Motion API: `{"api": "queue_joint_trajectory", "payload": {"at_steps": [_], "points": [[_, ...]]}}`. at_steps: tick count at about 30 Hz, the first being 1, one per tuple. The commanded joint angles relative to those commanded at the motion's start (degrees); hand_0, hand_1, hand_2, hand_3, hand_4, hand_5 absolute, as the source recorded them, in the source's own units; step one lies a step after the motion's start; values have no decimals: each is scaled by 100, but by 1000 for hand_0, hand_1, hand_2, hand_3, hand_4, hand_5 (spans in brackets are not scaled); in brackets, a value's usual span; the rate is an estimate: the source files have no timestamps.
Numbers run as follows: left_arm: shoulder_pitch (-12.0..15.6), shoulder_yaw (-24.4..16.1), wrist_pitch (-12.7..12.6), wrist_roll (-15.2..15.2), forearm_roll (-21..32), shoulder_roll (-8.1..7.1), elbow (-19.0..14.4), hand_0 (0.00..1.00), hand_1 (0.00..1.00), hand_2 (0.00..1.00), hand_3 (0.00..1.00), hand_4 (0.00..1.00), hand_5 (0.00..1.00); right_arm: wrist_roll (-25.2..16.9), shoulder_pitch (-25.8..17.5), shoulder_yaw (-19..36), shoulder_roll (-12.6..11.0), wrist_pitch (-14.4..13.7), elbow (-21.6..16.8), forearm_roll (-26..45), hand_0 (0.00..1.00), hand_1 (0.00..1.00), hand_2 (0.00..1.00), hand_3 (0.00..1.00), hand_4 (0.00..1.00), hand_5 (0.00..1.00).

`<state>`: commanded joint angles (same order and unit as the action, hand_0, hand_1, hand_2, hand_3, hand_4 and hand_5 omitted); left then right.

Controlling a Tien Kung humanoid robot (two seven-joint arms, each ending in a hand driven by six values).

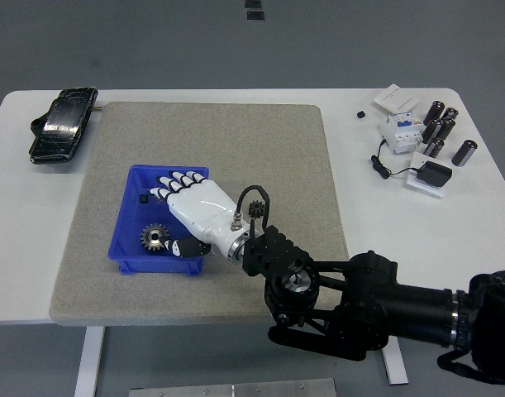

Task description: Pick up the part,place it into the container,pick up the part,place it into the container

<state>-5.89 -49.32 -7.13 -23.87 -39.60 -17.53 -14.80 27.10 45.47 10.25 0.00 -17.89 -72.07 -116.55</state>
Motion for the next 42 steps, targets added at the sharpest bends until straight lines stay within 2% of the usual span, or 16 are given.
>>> {"api": "queue_joint_trajectory", "payload": {"at_steps": [3, 7, 11, 12, 14, 17, 18, 23, 31, 41, 42], "points": [[-6, -3, 2, -1, -12, 0, 1, 683, 639, 592, 587, 660, 269, -64, -29, 25, 0, -72, -27, 121, 998, 998, 994, 929, 825, 477], [-6, -3, 4, 0, -15, 5, 1, 683, 639, 592, 587, 660, 270, -280, -151, 303, -4, -391, -219, 520, 973, 978, 955, 902, 800, 442], [0, -2, 3, 2, -9, 16, 1, 683, 639, 592, 587, 660, 270, -355, -316, 807, -207, -731, -428, 769, 973, 978, 955, 902, 800, 442], [3, -1, 3, 2, -7, 18, 1, 683, 639, 592, 587, 659, 269, -347, -335, 908, -273, -760, -432, 770, 705, 759, 796, 820, 782, 449], [13, -3, 1, 1, -2, 23, 0, 683, 639, 592, 587, 659, 269, -322, -354, 1182, -484, -787, -361, 765, 705, 759, 796, 820, 782, 449], [21, 4, 1, 2, 13, 28, 0, 683, 639, 592, 587, 659, 269, -291, -349, 1307, -758, -710, -212, 760, 705, 759, 796, 820, 782, 449], [20, 6, 0, 5, 19, 28, 1, 683, 639, 592, 586, 659, 270, -283, -354, 1272, -839, -663, -156, 759, 605, 710, 772, 793, 761, 429], [-2, 35, -4, 32, 65, 26, 10, 683, 639, 592, 586, 659, 270, -257, -407, 903, -1092, -424, 101, 774, 605, 710, 772, 793, 761, 429], [-15, 43, -3, 36, 69, 27, 11, 683, 639, 592, 586, 659, 269, -293, -399, 374, -1098, -258, 406, 917, 569, 694, 770, 779, 735, 402], [-28, 62, -1, 41, 85, 34, 8, 683, 639, 592, 586, 657, 268, -349, -268, 111, -982, -164, 721, 843, 532, 669, 736, 755, 729, 399], [-29, 61, -2, 39, 82, 33, 7, 683, 639, 592, 586, 657, 268, -344, -263, 98, -981, -132, 744, 798, 474, 595, 672, 689, 716, 391]]}}
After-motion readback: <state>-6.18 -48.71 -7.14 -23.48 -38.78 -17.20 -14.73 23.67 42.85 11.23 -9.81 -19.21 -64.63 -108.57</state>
